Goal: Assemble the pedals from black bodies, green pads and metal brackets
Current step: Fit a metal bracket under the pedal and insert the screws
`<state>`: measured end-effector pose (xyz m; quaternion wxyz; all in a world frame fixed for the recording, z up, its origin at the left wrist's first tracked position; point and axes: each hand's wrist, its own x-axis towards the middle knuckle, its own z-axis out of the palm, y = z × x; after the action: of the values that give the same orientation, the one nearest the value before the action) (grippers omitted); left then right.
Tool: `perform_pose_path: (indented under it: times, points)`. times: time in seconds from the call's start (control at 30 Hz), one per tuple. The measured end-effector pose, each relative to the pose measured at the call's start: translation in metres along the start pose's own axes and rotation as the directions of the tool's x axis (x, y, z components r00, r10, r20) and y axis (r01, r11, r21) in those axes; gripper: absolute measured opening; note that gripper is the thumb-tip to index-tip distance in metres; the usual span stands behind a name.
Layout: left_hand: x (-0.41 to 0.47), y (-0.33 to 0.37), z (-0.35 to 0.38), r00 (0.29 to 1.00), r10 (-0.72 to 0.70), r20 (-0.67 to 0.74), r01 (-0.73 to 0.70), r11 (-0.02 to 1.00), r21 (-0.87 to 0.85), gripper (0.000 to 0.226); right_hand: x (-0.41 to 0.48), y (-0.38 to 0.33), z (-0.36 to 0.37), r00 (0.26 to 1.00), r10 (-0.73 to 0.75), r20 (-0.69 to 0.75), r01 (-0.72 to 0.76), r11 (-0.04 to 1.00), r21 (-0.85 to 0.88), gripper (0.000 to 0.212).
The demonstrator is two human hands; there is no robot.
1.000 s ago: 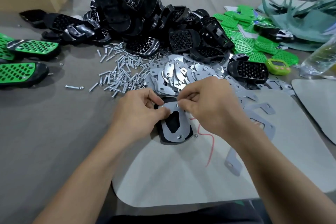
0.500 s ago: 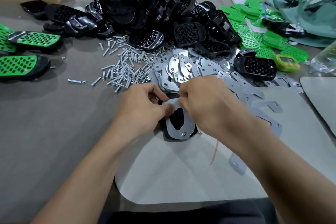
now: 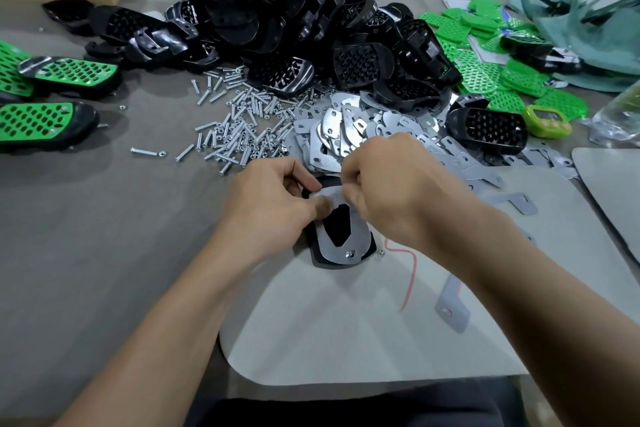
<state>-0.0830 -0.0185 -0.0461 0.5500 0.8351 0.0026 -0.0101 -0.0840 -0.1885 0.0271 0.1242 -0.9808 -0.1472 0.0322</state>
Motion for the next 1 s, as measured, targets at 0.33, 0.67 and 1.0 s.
perform_pose_path:
  times: [0.33, 0.67, 1.0]
  points:
    - [0.0, -0.002, 0.001, 1.0, 0.012, -0.005, -0.012, 1.0, -0.006, 0.026, -0.006, 0.007, 0.002, 0.977, -0.02, -0.212, 0.048, 0.991, 0.129, 0.047]
    - [0.0, 0.0, 0.0, 1.0, -0.011, 0.01, 0.012, 0.999, -0.048, 0.024, -0.021, 0.026, 0.005, 0.985, 0.03, -0.17, 0.03, 0.941, 0.338, 0.036]
    - [-0.001, 0.0, 0.0, 1.0, -0.003, -0.007, 0.002, 0.999, -0.043, 0.024, -0.026, 0.029, 0.013, 0.992, 0.087, -0.093, -0.025, 0.852, 0.523, 0.034]
